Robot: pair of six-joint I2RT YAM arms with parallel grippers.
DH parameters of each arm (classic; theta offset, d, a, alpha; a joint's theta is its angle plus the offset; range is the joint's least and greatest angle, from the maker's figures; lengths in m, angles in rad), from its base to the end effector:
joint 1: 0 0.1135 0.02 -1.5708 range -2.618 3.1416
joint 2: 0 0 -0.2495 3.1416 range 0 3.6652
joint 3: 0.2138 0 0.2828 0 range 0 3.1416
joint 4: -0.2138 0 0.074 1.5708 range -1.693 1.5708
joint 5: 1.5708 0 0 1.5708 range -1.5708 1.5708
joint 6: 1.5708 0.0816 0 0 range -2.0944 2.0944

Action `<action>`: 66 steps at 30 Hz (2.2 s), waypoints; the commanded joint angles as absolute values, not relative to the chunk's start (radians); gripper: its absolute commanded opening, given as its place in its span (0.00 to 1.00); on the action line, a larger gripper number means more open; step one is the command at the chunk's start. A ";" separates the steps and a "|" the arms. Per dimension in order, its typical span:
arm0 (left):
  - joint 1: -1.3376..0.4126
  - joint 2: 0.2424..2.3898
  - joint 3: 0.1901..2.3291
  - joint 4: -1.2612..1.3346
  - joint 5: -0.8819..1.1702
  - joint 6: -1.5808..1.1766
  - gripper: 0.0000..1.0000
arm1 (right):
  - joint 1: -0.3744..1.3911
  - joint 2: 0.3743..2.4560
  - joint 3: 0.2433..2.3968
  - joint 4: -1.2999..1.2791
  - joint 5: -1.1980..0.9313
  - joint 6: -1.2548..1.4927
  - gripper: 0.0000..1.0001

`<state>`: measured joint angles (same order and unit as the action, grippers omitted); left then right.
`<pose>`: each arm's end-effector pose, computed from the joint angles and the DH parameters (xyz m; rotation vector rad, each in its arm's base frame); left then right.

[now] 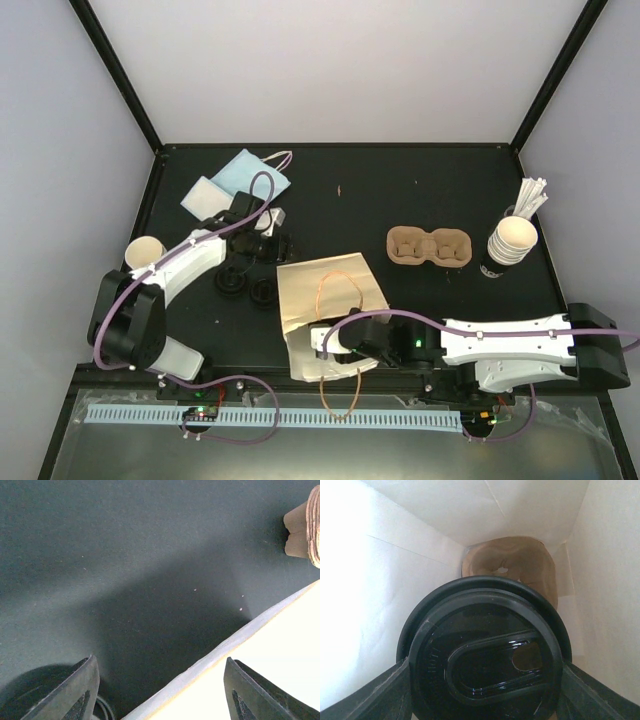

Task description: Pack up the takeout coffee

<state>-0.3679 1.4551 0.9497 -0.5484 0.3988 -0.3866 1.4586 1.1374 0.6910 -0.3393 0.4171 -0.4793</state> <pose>0.3019 -0.1503 0.1503 0.1192 2.7050 -0.7713 0.0659 0.2899 0.1696 -1.7550 1.4462 0.0180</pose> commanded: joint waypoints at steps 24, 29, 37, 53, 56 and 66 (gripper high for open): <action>-0.424 1.489 0.920 -0.442 0.534 -0.431 0.62 | 1.465 1.217 0.724 -0.196 0.449 -0.537 0.35; -0.432 1.487 0.908 -0.445 0.544 -0.426 0.60 | 1.465 1.241 0.730 -0.167 0.482 -0.549 0.35; -0.433 1.488 0.898 -0.445 0.557 -0.417 0.57 | 1.465 1.261 0.729 -0.109 0.520 -0.561 0.35; -0.437 1.494 0.907 -0.456 0.555 -0.401 0.55 | 1.469 1.193 0.767 -0.292 0.403 -0.521 0.35; -0.437 1.499 0.912 -0.457 0.557 -0.402 0.55 | 1.481 1.167 0.760 -0.339 0.394 -0.510 0.35; -0.437 1.529 0.907 -0.448 0.586 -0.405 0.54 | 1.483 1.249 0.671 -0.218 0.453 -0.550 0.34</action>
<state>-0.4324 1.5074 0.9043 -0.4541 0.5457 -0.4149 1.4773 1.1973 0.6933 -0.2974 0.4034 -0.5308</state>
